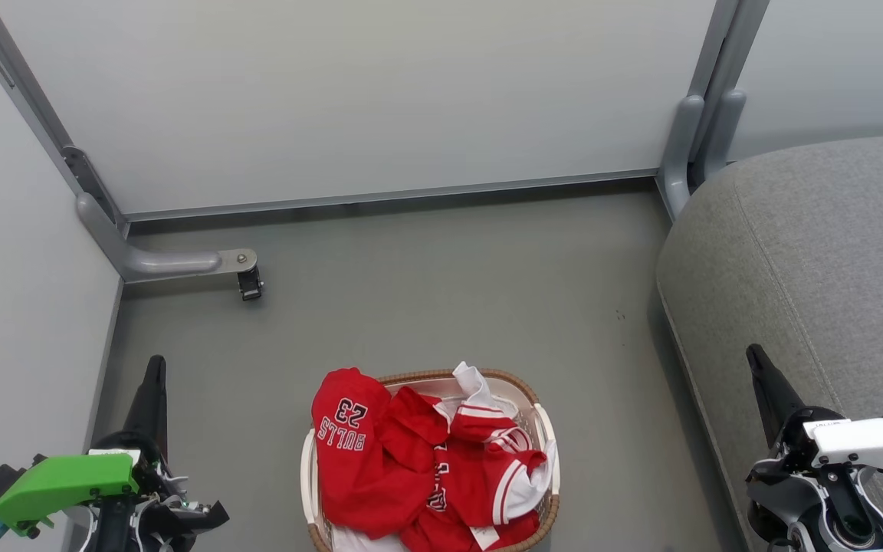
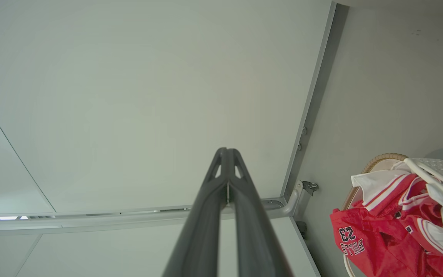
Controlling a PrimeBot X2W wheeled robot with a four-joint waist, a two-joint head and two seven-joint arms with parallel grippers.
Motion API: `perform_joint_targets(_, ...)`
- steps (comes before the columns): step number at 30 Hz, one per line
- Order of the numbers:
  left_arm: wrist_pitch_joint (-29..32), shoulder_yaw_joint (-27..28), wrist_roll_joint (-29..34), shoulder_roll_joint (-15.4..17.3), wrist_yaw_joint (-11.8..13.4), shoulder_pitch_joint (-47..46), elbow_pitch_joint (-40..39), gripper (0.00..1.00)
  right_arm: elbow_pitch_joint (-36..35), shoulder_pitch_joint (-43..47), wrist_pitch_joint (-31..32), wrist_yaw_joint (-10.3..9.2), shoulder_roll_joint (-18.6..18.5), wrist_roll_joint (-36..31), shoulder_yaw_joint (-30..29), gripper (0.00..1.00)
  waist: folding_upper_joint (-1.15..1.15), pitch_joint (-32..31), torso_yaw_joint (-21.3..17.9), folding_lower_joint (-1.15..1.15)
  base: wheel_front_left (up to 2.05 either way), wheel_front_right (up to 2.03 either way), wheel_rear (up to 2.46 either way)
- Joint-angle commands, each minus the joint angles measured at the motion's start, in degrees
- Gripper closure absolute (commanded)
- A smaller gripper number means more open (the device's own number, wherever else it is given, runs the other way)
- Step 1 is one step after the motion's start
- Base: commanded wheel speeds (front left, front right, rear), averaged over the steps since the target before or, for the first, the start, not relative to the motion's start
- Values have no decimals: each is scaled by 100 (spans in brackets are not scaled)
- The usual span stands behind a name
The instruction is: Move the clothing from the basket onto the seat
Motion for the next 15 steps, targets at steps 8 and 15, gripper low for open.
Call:
perform_joint_targets(8, 11, 5, -18, 1, -26, -61, -8, 100, -21, -42, 13, -2, -36, 22, -9, 100, 0, 0, 0, 0, 0, 0, 0)
perform_joint_targets(15, 11, 5, -18, 1, -26, -61, -8, 100, -21, -42, 13, -2, -36, 22, -9, 100, 0, 0, 0, 0, 0, 0, 0)
